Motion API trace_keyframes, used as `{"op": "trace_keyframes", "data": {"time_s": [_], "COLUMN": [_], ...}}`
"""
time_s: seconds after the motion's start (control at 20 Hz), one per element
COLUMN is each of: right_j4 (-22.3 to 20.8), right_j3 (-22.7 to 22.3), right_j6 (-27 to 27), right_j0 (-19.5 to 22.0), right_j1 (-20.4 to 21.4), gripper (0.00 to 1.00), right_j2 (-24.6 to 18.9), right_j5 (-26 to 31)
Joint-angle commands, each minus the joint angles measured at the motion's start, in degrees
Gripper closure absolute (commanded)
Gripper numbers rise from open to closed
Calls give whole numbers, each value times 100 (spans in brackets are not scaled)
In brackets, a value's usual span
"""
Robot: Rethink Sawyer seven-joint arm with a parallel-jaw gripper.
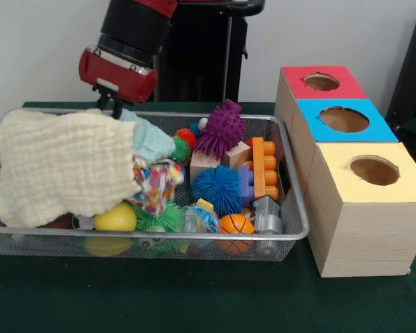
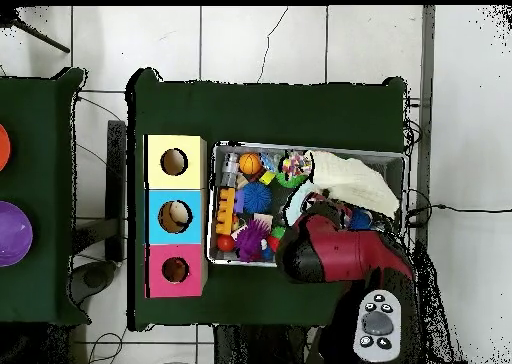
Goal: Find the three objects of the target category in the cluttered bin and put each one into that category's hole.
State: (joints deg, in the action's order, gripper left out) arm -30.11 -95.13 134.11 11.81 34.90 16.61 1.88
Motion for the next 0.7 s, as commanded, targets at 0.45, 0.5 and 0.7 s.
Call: {"op": "trace_keyframes", "data": {"time_s": [0.45,0.5,0.7], "right_j4": [-69,97,530], "right_j3": [-864,-1224,-1677], "right_j6": [144,-181,-276], "right_j0": [981,1635,2097], "right_j1": [-540,-486,-439], "gripper": [100,100,100], "right_j2": [-970,-1803,-2480], "right_j5": [167,781,1532]}}
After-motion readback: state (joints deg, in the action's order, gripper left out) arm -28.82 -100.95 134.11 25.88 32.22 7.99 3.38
